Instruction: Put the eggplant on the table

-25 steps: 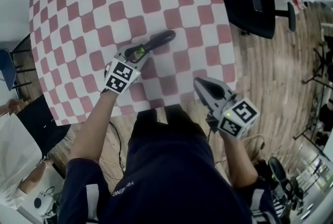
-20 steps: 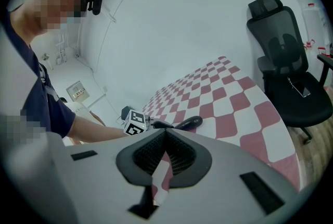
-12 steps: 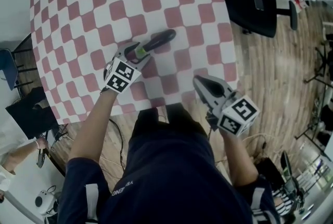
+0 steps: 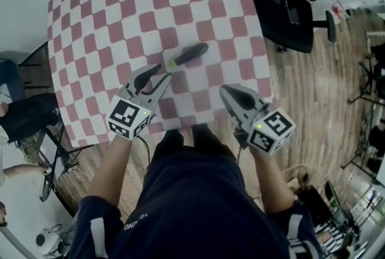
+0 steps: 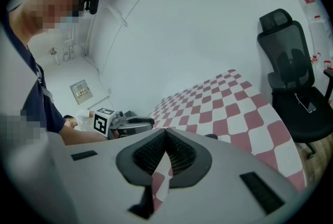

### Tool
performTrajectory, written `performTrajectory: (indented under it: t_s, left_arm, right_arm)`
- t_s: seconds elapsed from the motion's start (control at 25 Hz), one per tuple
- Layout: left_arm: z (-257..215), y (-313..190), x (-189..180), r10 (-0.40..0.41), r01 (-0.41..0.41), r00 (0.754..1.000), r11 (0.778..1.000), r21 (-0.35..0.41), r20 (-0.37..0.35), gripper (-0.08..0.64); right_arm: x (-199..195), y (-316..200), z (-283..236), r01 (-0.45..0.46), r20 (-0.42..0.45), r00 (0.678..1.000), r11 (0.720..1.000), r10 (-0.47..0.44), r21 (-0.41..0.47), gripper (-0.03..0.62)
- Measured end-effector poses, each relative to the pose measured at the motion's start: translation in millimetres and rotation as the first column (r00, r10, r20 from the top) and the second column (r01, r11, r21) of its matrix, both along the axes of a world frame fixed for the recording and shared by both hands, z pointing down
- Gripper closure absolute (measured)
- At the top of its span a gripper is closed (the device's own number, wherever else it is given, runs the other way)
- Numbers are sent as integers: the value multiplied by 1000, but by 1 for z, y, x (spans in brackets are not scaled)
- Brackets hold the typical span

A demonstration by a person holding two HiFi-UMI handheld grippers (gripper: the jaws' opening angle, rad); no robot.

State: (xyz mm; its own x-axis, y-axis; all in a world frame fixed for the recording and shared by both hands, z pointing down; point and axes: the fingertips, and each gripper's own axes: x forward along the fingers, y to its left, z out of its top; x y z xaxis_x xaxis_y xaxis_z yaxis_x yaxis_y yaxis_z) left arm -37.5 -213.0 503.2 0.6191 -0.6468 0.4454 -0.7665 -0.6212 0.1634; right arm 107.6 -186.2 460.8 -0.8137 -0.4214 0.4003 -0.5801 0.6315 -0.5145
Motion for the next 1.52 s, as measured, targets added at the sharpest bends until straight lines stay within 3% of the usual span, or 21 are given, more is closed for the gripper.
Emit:
performTrajectory:
  t_s: [0.28, 0.92, 1.52]
  left_arm:
    - [-52, 32, -10, -25, 28, 984, 999, 15, -175, 514]
    - [-93, 86, -38, -6, 20, 983, 997, 72, -182, 534]
    - [-118, 82, -14, 50, -29, 982, 993, 115, -181, 534]
  right_arm:
    - [-13, 6, -26, -30, 3, 1000, 998, 30, 62, 577]
    - [-40, 40, -69, -31, 4, 1000, 981, 30, 194, 577]
    - [-44, 50, -88, 12, -10, 1000, 965, -10, 263, 578]
